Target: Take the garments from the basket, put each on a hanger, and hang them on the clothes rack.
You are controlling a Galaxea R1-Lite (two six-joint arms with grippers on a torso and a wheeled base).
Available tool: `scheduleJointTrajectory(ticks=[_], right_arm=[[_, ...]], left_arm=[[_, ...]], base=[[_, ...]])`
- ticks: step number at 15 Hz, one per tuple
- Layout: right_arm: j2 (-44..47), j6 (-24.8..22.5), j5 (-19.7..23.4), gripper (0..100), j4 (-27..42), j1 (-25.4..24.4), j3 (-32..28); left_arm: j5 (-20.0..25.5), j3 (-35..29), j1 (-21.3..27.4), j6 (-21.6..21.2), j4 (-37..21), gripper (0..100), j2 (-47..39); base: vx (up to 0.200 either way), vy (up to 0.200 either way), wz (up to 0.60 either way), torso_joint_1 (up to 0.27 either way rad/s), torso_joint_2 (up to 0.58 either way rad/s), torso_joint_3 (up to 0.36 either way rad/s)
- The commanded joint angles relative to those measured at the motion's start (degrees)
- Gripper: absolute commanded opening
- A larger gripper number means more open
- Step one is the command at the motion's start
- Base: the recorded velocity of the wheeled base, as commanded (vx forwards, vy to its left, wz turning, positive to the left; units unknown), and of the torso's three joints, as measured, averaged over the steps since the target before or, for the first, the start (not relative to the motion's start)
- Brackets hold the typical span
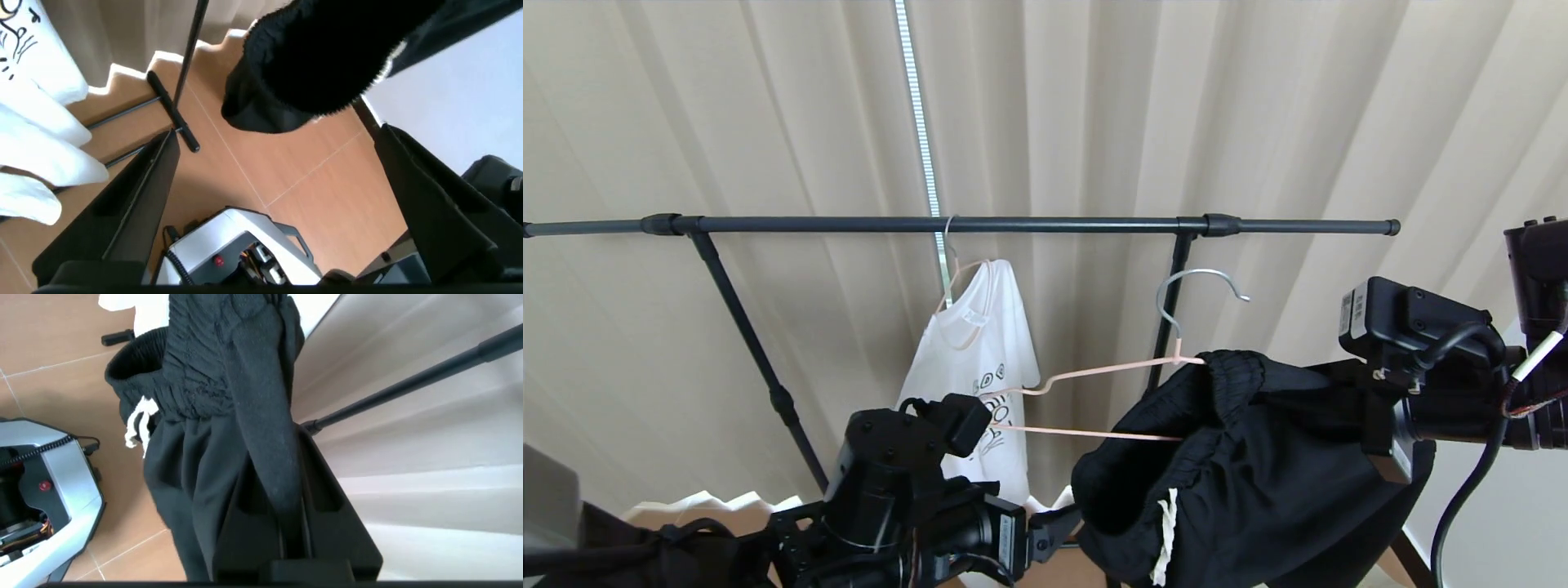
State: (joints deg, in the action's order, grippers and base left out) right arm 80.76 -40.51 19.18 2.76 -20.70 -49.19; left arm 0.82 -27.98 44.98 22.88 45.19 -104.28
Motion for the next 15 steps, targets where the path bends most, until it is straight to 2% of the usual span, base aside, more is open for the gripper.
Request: scheduleJointTrajectory(ticks=[1, 15], right_arm=[[-1.0, 0.0, 0.1, 0, 0.1, -0.1, 0.1], [-4.8, 0.3, 0.1, 0, 0.1, -2.0, 1.3]], left_arm=[[-0.8, -3.0, 0.2, 0.2, 0.1, 100, -5.8], [-0.9, -11.0, 0.2, 0.1, 0.2, 100, -14.1]], base=[[0.0, 0.0, 0.0, 0.0, 0.0, 0.0], [0.0, 0.0, 0.0, 0.0, 0.0, 0.0]])
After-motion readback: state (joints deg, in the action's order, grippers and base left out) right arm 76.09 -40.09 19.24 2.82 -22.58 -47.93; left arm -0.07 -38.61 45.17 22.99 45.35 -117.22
